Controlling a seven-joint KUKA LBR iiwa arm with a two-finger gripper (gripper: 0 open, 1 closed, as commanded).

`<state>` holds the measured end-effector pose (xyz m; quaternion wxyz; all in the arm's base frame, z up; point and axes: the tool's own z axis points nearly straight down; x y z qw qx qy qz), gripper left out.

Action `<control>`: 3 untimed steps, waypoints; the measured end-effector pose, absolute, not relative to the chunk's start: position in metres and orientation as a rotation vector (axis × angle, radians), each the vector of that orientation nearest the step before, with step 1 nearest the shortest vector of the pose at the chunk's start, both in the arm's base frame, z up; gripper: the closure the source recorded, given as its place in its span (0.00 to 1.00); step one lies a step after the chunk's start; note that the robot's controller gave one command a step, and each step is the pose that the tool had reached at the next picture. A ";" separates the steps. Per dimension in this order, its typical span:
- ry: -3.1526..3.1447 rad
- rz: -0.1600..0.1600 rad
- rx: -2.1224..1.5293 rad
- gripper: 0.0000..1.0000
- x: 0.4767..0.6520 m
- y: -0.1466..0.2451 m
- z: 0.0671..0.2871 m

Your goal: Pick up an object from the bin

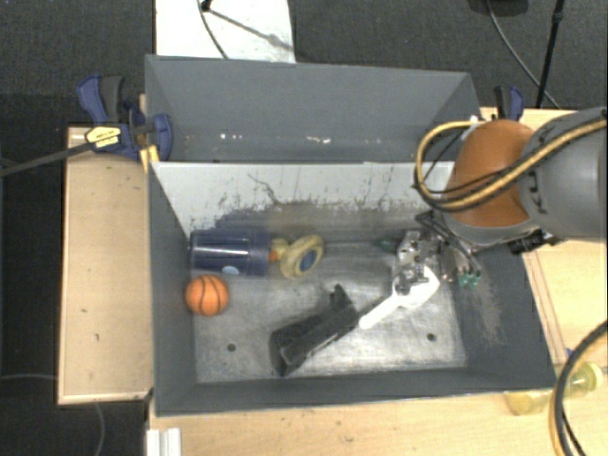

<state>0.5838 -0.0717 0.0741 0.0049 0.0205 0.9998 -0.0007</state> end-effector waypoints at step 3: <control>3.085 0.004 -0.607 1.00 0.562 -0.042 0.214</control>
Offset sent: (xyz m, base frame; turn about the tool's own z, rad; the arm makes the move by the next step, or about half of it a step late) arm 0.0000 0.0000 0.0000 0.0000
